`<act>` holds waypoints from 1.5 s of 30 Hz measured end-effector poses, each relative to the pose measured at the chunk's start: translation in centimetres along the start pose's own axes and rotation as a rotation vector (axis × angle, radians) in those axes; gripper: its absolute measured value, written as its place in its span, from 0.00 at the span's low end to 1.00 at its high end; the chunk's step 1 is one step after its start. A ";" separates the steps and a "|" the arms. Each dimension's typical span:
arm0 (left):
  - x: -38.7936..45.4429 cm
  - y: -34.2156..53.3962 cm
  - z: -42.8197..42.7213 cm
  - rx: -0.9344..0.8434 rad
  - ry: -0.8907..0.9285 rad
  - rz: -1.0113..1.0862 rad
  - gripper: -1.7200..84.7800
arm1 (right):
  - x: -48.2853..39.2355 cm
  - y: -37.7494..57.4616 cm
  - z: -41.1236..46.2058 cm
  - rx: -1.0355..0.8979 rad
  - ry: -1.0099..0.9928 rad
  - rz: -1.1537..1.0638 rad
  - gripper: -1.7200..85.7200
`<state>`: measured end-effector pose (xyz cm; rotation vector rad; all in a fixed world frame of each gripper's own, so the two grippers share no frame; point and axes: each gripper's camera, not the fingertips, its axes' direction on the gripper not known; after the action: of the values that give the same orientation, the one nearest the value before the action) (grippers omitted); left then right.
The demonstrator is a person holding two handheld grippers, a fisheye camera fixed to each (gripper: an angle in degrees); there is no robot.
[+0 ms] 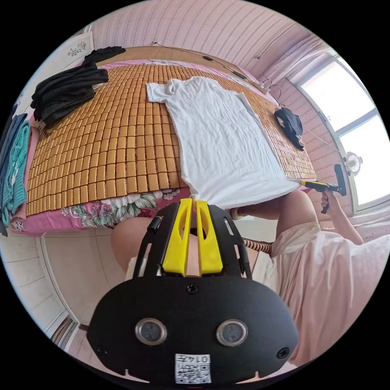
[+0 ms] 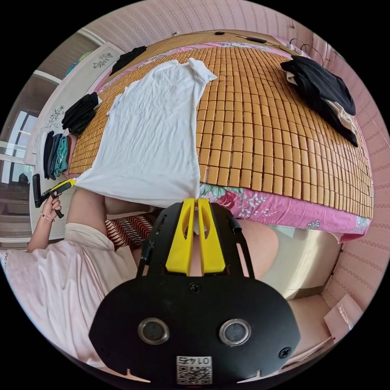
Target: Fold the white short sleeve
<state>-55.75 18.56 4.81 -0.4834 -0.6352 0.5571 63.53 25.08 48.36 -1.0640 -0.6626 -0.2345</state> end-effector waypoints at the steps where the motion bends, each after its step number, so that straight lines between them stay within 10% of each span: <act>1: 0.0 -0.3 0.7 -0.008 0.000 -0.005 0.04 | -0.3 -0.4 0.5 -0.012 0.000 -0.010 0.03; 24: -0.5 -28.8 11.4 0.099 -0.036 0.064 0.05 | -3.2 -29.7 4.6 0.134 0.118 -0.183 0.12; 45: 27.1 -65.5 27.6 -0.074 0.145 0.613 0.05 | 6.8 -36.1 5.2 0.192 -0.025 0.233 0.01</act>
<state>-34.22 -7.03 73.14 -0.7884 -0.3617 1.0686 49.44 13.02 80.52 -0.9504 -0.5657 0.0442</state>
